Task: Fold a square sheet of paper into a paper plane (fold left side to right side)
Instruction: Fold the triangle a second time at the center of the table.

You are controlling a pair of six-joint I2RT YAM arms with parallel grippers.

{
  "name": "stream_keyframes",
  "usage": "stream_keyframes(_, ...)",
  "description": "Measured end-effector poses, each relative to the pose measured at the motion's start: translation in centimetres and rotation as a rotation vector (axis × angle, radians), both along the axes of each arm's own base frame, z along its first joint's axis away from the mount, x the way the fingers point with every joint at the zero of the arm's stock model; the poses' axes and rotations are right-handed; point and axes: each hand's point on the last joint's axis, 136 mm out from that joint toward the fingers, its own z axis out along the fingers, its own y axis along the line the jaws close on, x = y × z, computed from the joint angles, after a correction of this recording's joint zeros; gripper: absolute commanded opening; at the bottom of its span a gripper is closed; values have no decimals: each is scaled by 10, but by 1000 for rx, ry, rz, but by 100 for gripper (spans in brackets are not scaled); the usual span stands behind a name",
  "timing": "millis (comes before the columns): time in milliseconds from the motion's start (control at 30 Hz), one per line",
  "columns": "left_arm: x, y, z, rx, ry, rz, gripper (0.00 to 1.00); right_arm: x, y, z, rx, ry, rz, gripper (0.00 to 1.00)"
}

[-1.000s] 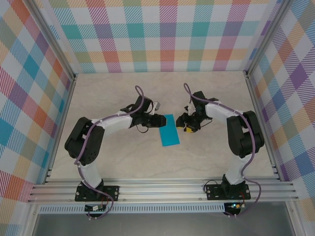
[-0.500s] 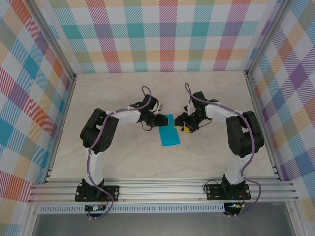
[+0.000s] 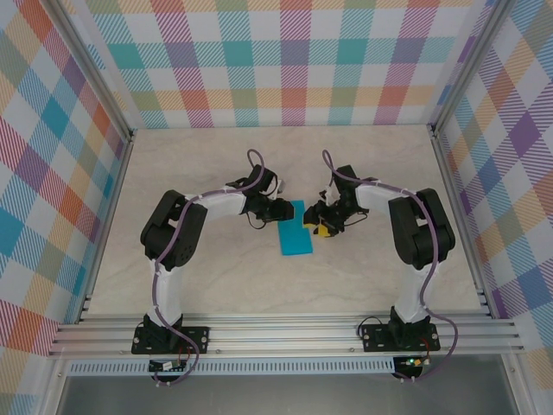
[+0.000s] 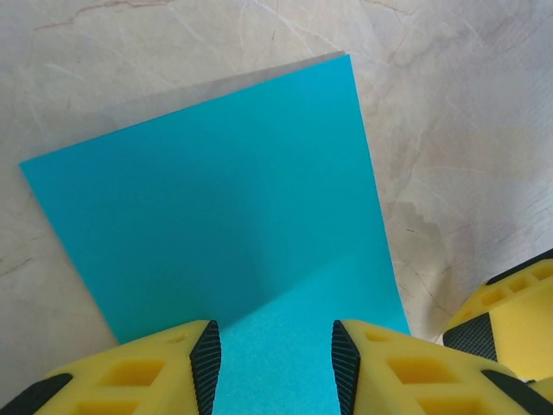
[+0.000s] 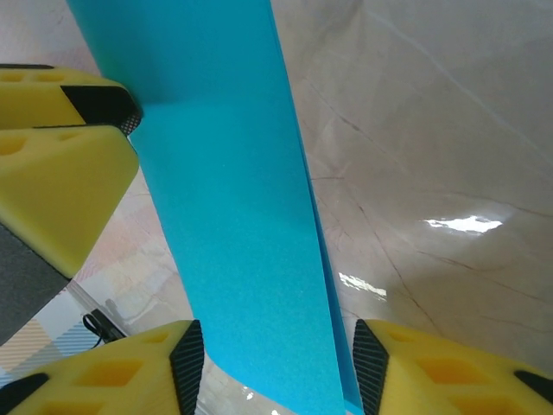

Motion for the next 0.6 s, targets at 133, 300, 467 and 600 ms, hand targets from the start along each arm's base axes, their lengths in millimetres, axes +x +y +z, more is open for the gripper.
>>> stream_keyframes(133,0,0,0,0,0,0,41,-4,3,-5,7,26,7,45)
stream_keyframes(300,0,0,0,0,0,0,41,-6,6,-7,10,35,14,44)
stream_keyframes(467,0,0,0,0,0,0,41,-7,6,-8,12,40,15,42)
stream_keyframes(600,0,0,0,-1,1,-1,41,-8,8,-7,21,43,20,42)
